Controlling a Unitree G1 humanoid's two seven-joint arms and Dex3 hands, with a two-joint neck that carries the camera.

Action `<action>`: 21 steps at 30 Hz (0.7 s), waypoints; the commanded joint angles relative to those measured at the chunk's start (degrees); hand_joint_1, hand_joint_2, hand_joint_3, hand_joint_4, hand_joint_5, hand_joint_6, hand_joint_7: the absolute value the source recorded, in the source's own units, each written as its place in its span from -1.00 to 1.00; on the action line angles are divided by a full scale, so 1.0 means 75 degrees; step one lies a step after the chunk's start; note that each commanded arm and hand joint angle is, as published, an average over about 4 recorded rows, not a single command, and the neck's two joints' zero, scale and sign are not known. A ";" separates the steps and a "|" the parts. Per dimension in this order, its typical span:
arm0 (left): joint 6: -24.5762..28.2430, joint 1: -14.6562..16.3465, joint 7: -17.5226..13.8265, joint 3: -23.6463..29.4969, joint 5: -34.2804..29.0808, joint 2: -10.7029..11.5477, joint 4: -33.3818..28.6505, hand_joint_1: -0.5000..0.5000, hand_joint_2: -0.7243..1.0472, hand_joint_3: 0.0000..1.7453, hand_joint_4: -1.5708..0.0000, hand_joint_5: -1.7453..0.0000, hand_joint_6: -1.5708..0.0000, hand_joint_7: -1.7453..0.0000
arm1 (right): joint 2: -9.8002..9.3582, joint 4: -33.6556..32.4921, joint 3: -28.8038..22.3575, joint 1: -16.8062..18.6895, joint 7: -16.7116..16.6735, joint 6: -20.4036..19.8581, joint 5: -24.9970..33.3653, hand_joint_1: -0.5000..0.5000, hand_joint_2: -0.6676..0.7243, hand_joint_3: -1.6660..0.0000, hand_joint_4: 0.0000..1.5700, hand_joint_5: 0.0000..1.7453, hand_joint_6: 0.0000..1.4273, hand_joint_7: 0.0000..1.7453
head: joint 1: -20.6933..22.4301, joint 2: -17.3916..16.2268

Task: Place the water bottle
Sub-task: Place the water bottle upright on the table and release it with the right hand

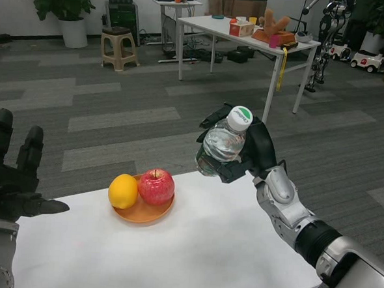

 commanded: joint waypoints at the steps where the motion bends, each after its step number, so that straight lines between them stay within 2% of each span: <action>1: 0.0006 0.0082 0.0041 0.0069 0.0054 0.0005 -0.0089 -1.00 -0.40 -0.98 1.00 0.88 1.00 1.00 | -0.0140 0.0006 -0.0157 0.0028 -0.0069 -0.0022 0.0008 -0.44 -0.82 -0.81 0.75 0.22 0.76 0.12 | -0.0007 -0.0024; 7: -0.0003 0.0126 0.0041 0.0069 0.0054 -0.0003 -0.0110 -1.00 -0.40 -0.93 1.00 0.88 1.00 1.00 | -0.0239 0.0346 -0.0116 -0.0066 -0.0069 -0.0002 -0.0004 -0.50 -0.82 -0.83 0.75 0.22 0.76 0.12 | 0.0003 -0.0099; 11: -0.0005 0.0161 0.0041 0.0069 0.0054 -0.0003 -0.0133 -1.00 -0.40 -0.98 1.00 0.88 1.00 1.00 | -0.0263 0.0627 -0.0049 -0.0148 -0.0069 0.0001 -0.0012 -0.50 -0.82 -0.81 0.75 0.22 0.76 0.12 | 0.0008 -0.0109; 18: -0.0005 0.0225 0.0041 0.0063 0.0054 -0.0003 -0.0180 -1.00 -0.40 -0.90 1.00 0.88 1.00 1.00 | -0.0257 0.1336 0.0215 -0.0259 -0.0063 0.0001 -0.0018 -0.50 -0.86 -0.81 0.76 0.22 0.76 0.12 | 0.0092 -0.0512; 21: -0.0005 0.0234 0.0041 0.0057 0.0054 -0.0003 -0.0218 -1.00 -0.40 -0.90 1.00 0.88 1.00 1.00 | -0.0181 0.1597 0.0288 -0.0285 -0.0004 -0.0002 -0.0021 -0.50 -0.84 -0.81 0.78 0.22 0.77 0.12 | 0.0056 -0.0627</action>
